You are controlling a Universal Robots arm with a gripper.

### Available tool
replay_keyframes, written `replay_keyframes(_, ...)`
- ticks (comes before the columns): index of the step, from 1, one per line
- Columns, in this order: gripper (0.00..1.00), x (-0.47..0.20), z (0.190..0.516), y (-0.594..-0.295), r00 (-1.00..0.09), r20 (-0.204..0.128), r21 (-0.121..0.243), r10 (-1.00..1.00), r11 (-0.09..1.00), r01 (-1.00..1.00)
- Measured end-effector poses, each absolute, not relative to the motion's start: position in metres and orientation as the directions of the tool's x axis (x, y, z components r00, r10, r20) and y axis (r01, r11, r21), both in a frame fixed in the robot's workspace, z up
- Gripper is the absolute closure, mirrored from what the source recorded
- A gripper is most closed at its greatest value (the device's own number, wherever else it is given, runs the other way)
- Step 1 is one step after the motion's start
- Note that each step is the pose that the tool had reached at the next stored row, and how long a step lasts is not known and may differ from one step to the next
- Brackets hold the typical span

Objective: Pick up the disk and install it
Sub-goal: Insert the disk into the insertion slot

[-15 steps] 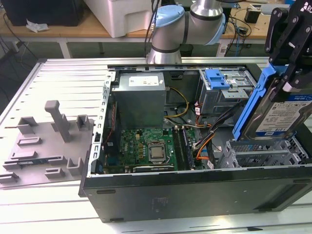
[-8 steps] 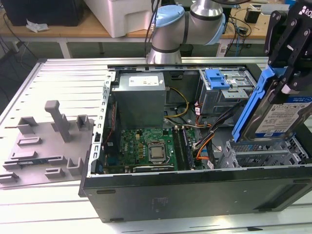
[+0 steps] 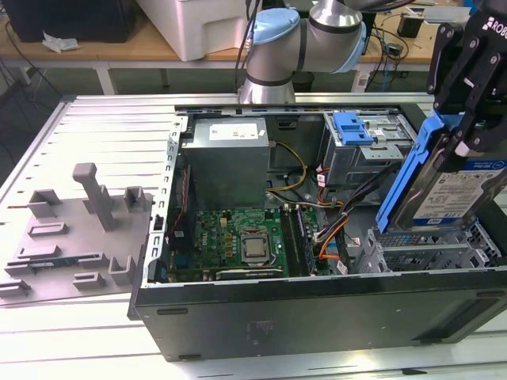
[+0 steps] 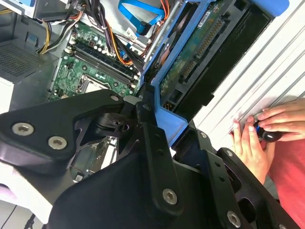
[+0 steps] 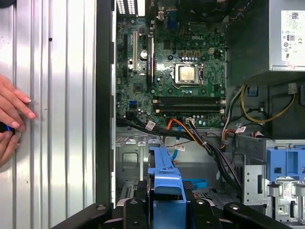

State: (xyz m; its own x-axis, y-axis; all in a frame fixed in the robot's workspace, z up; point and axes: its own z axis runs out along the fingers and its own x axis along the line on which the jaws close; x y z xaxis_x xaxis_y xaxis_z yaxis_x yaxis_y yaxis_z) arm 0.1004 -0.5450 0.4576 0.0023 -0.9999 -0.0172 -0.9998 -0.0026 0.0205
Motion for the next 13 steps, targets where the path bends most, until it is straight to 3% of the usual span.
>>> replay_keyframes(13, 0.63, 0.1008, 0.4534, -0.545, 0.002, -0.017, 0.02, -1.0, -0.003, -1.0)
